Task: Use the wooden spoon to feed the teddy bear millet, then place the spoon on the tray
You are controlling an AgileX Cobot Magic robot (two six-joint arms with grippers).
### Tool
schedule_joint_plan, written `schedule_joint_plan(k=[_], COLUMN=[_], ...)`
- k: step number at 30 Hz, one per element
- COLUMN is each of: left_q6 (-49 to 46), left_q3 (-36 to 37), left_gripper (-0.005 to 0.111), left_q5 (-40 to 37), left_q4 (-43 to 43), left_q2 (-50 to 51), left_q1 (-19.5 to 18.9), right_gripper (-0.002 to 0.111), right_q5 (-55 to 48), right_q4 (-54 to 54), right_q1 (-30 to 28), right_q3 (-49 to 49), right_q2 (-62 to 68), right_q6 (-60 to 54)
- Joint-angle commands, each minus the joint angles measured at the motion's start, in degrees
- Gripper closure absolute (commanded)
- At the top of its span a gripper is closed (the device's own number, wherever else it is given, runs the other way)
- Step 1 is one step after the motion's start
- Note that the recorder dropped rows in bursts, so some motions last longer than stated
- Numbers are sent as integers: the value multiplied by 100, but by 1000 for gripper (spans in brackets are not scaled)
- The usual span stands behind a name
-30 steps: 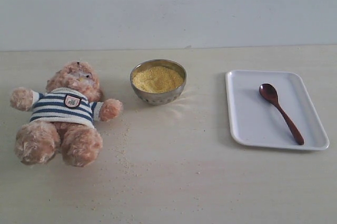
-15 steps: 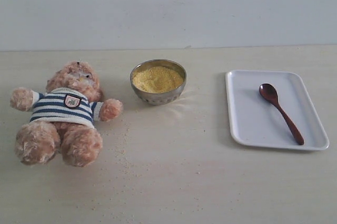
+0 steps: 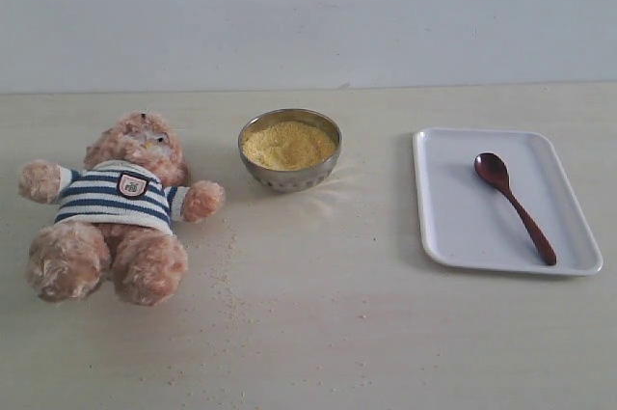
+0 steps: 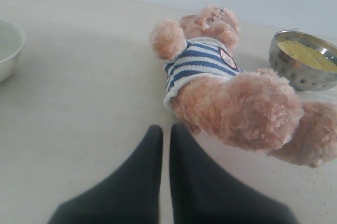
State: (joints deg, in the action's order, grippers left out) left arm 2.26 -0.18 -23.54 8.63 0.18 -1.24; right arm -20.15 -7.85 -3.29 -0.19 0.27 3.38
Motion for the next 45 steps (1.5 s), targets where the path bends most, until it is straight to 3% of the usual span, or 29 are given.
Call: schedule_joint_plan(k=[1,45], left_q6=[6,-11], left_q3=[18,18], left_gripper=[102,102], left_q5=[-16,-2], left_q4=[56,56], left_q2=[-18,-18], left_q1=[47,47], right_gripper=[107,109], right_q5=[15,-29], right_q4=[11,-14], right_q1=[-17,-17], right_q3=[19,19], right_q2=[-27,-27], right_q6=[-27,0])
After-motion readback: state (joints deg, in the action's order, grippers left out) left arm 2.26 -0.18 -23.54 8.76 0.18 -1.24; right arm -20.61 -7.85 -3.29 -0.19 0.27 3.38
